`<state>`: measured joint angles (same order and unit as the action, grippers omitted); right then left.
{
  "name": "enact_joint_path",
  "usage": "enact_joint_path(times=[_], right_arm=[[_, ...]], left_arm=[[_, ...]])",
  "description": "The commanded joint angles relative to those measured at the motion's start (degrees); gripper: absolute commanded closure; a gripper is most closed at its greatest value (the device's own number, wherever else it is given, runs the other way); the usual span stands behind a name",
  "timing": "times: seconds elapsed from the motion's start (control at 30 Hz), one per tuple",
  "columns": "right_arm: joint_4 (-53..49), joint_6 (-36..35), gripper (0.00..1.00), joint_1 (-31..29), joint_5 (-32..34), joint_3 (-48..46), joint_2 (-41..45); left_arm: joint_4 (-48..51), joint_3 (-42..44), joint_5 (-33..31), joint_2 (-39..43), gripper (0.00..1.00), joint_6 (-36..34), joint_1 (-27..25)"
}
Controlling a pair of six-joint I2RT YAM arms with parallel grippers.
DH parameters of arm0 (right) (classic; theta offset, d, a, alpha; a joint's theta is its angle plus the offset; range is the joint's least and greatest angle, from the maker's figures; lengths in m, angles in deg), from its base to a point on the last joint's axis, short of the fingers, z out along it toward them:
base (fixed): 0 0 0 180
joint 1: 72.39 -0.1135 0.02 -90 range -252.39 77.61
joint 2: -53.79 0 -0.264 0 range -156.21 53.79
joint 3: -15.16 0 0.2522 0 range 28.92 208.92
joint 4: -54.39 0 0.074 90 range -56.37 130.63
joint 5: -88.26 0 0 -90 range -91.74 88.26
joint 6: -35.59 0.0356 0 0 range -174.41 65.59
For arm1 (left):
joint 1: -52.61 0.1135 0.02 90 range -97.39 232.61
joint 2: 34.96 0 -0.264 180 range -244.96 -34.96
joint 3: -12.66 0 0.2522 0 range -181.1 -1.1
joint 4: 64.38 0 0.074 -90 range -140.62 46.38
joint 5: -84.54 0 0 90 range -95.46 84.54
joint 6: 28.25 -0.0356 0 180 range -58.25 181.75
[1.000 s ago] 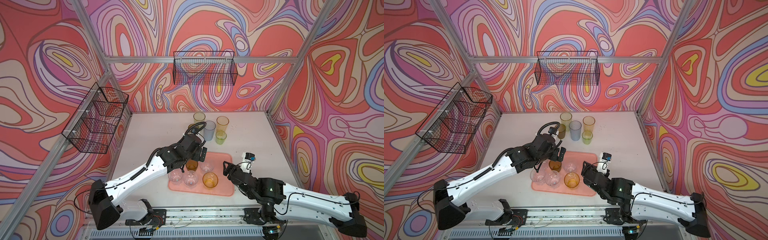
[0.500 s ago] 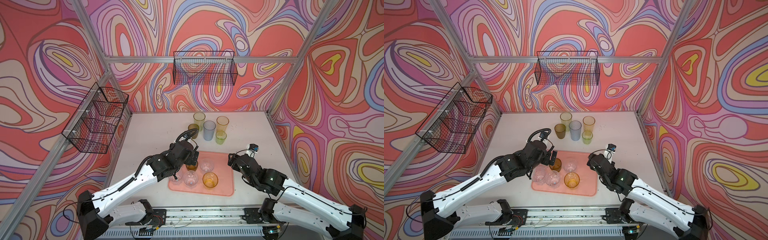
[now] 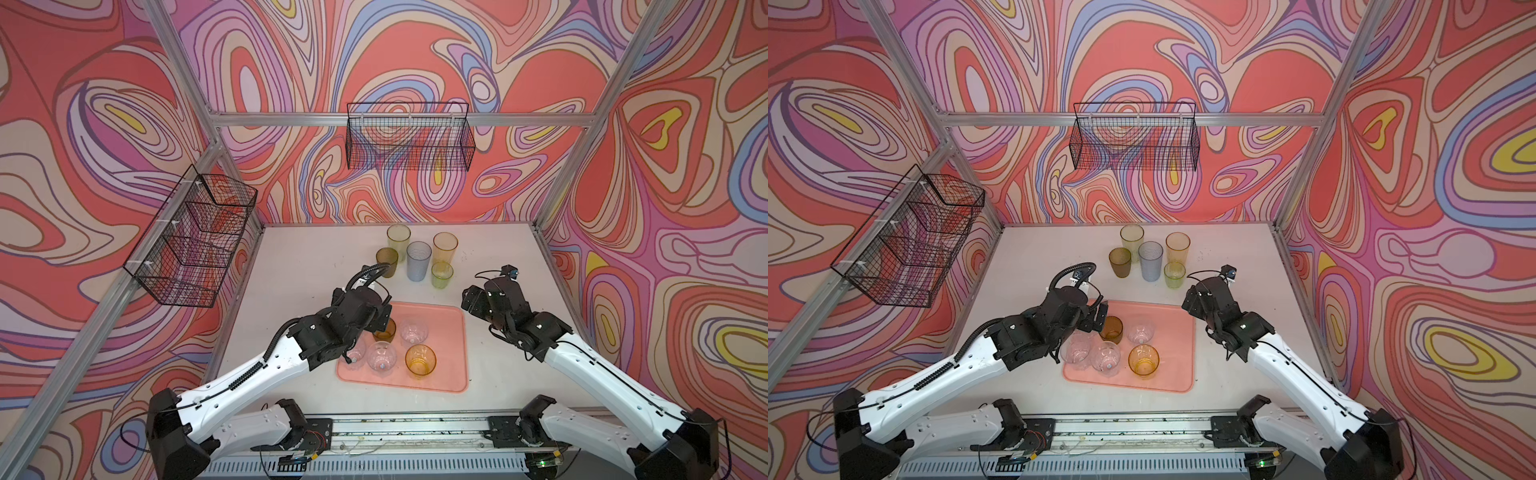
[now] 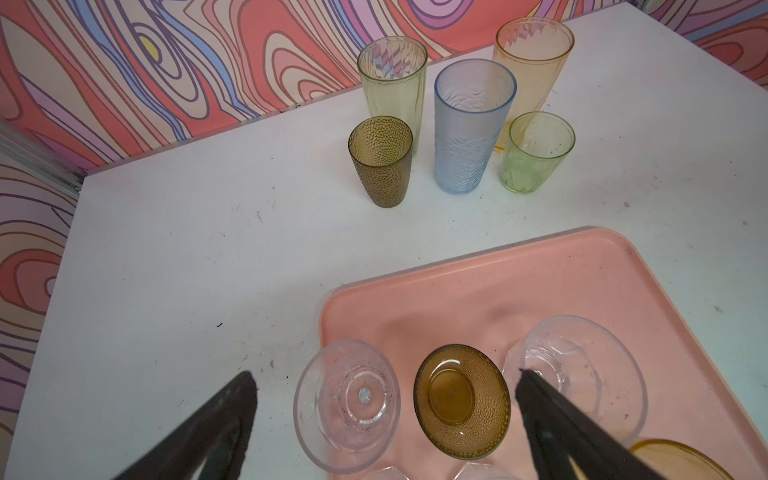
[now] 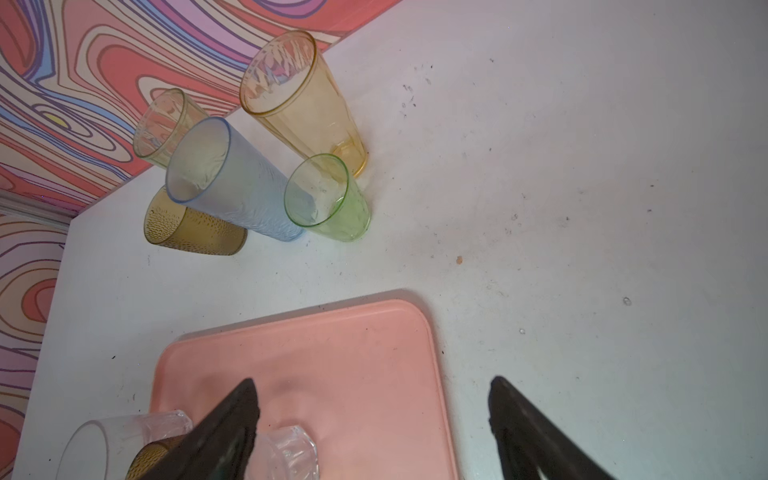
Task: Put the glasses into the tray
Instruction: 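Raise the left gripper while the right gripper reaches toward the small green glass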
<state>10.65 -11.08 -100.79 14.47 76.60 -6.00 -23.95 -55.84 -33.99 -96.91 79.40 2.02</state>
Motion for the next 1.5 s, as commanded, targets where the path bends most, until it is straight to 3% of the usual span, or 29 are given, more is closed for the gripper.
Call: enact_joint_path(times=[0.0,0.47,0.63,0.97,1.17,1.47], right_arm=[[1.4,-3.1,0.1,2.5,-4.0,2.6,-1.1],[3.6,-7.2,0.1,15.9,-13.0,5.9,-6.6],[5.3,-7.3,0.1,19.7,-17.3,6.0,-8.1],[7.9,-7.7,0.1,23.8,-21.6,5.8,-11.5],[9.6,-7.7,0.1,24.7,-22.9,5.8,-14.2],[14.3,-5.1,0.11,25.1,-26.6,5.5,-19.1]], left_arm=[[-2.1,1.5,-2.5,1.4,0.0,-1.5,-0.1],[-3.7,4.2,-3.0,3.6,0.0,-2.9,-0.2],[-4.2,4.5,-0.5,5.5,0.0,-2.4,-0.2],[-5.3,4.2,7.7,7.0,0.0,0.8,-0.2],[-4.7,3.8,8.7,6.4,0.0,2.0,-0.1],[-6.8,3.5,16.4,5.5,0.0,5.0,-0.2]])
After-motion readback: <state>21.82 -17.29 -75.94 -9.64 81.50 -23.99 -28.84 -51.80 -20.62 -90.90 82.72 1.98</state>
